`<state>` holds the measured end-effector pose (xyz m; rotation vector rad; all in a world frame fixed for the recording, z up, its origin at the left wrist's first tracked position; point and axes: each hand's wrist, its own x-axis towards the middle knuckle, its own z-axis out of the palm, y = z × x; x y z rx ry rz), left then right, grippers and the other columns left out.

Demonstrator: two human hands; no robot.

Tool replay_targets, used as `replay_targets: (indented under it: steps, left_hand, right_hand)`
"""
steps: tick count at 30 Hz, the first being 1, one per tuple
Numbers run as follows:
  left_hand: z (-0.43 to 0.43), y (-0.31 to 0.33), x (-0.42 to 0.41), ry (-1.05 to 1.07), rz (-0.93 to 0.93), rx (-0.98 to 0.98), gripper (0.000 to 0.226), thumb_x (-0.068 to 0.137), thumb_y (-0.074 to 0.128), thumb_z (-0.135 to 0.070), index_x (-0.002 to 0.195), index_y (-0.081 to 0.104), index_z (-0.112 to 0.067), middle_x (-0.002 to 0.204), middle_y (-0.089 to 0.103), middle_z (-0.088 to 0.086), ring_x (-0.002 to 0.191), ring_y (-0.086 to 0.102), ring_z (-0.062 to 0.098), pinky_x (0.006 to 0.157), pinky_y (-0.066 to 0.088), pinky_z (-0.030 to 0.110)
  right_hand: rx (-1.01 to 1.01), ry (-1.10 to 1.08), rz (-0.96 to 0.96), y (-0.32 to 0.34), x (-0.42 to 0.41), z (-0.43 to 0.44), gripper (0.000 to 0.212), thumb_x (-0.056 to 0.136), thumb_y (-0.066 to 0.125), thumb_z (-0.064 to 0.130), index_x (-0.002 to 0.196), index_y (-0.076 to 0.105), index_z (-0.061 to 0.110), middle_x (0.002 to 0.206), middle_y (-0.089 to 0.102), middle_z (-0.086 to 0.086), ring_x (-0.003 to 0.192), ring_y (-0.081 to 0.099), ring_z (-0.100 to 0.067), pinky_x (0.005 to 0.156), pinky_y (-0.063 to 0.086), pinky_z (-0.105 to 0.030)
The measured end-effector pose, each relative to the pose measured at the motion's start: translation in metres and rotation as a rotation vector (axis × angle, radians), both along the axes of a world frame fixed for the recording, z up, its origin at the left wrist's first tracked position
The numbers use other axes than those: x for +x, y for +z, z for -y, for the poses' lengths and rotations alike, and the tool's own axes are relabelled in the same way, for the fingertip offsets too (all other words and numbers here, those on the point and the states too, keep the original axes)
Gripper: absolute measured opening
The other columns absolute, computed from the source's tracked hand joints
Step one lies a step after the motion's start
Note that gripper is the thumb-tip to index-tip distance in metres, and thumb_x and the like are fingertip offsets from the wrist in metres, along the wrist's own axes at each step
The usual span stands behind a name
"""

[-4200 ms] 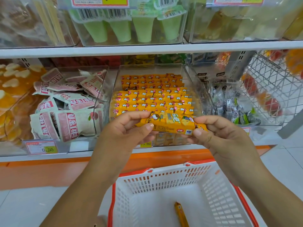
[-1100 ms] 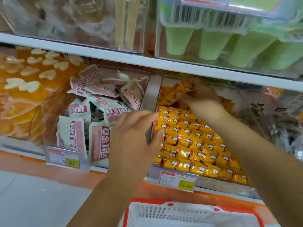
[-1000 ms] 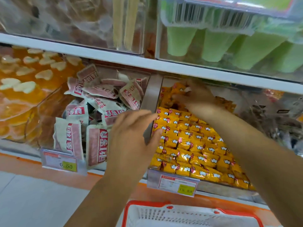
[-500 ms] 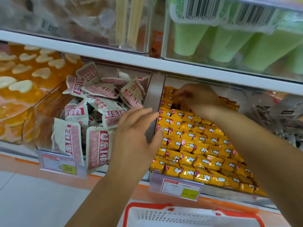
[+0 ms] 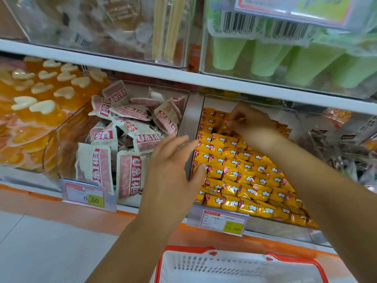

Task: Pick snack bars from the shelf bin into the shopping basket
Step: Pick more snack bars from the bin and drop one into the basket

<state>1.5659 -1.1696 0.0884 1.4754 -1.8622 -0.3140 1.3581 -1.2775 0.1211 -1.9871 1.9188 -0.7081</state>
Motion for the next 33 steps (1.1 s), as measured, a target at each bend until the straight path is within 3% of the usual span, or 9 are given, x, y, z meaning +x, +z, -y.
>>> replay_targets:
  steps: [5,10,13,16,19,23,27,30,33]
  left_hand:
    - [-0.018,0.009,-0.005,0.031,0.01,-0.067,0.045,0.087,0.057,-0.041,0.13,0.06,-0.03,0.134,0.056,-0.011,0.131,0.042,0.013,0.109,0.012,0.016]
    - [-0.053,0.018,-0.028,-0.118,-0.111,0.076,0.055,0.094,0.048,-0.055,0.145,0.038,-0.039,0.139,0.048,-0.017,0.116,0.043,-0.006,0.1,0.033,0.017]
    - [-0.073,0.02,-0.037,-0.215,-0.332,0.307,0.052,0.094,0.049,-0.053,0.144,0.032,-0.05,0.131,0.053,-0.018,0.1,0.058,-0.005,0.091,0.051,0.029]
    - [-0.088,0.024,-0.04,-0.304,-0.503,0.493,0.037,0.098,0.053,-0.041,0.134,0.046,-0.043,0.114,0.069,-0.019,0.099,0.067,0.002,0.089,0.056,0.036]
    - [-0.102,0.032,-0.044,-0.347,-0.664,0.595,0.023,0.098,0.057,-0.024,0.119,0.055,-0.034,0.097,0.075,-0.01,0.088,0.073,0.007,0.069,0.06,0.029]
    - [-0.108,0.04,-0.044,-0.321,-0.818,0.672,0.019,0.093,0.062,-0.023,0.111,0.063,-0.023,0.104,0.074,-0.003,0.085,0.075,0.016,0.06,0.058,0.026]
    - [-0.105,0.04,-0.045,-0.304,-0.832,0.658,0.016,0.09,0.066,-0.019,0.106,0.066,-0.022,0.1,0.076,0.0,0.076,0.074,0.016,0.06,0.056,0.022]
    - [-0.101,0.038,-0.047,-0.319,-0.827,0.644,0.023,0.086,0.069,-0.016,0.106,0.063,-0.025,0.094,0.077,-0.001,0.069,0.072,0.013,0.06,0.055,0.021]
    - [-0.094,0.035,-0.046,-0.332,-0.889,0.629,0.029,0.073,0.073,-0.019,0.101,0.065,-0.019,0.092,0.077,0.004,0.075,0.074,0.018,0.061,0.057,0.024]
  right_hand:
    - [-0.224,-0.005,0.259,0.02,0.003,-0.076,0.007,0.094,0.062,0.026,0.094,0.057,0.029,0.084,0.061,0.023,0.078,0.059,0.012,0.063,0.046,-0.007]
    - [-0.15,0.042,0.878,0.02,-0.005,-0.17,0.015,0.092,0.058,0.0,0.086,0.053,0.013,0.097,0.071,0.0,0.086,0.072,-0.018,0.067,0.057,-0.022]
    - [-0.057,-0.035,1.059,0.008,-0.02,-0.213,0.015,0.079,0.072,0.02,0.08,0.057,0.018,0.09,0.07,-0.002,0.082,0.073,-0.025,0.074,0.06,-0.031]
    - [-0.019,-0.024,1.155,0.001,-0.031,-0.242,0.044,0.056,0.089,0.047,0.078,0.061,0.023,0.089,0.066,-0.011,0.088,0.072,-0.03,0.083,0.058,-0.038]
    - [0.006,-0.03,1.217,0.004,-0.034,-0.26,0.031,0.062,0.082,0.033,0.077,0.058,0.021,0.078,0.065,-0.006,0.086,0.073,-0.035,0.073,0.06,-0.032]
    - [0.015,-0.039,1.216,0.007,-0.034,-0.271,0.015,0.063,0.071,0.027,0.073,0.06,0.023,0.078,0.068,-0.013,0.081,0.073,-0.039,0.061,0.058,-0.028]
    - [0.099,-0.039,1.312,-0.001,-0.038,-0.27,0.046,0.052,0.093,0.033,0.082,0.064,0.016,0.103,0.054,-0.045,0.093,0.07,-0.046,0.073,0.059,-0.032]
    - [0.122,-0.046,1.246,-0.006,-0.042,-0.264,0.054,0.047,0.095,0.044,0.084,0.063,0.02,0.104,0.067,-0.031,0.093,0.071,-0.041,0.077,0.058,-0.031]
    - [0.117,-0.038,1.261,-0.001,-0.047,-0.257,0.032,0.062,0.082,0.028,0.087,0.065,0.018,0.103,0.074,-0.016,0.089,0.073,-0.037,0.072,0.058,-0.026]
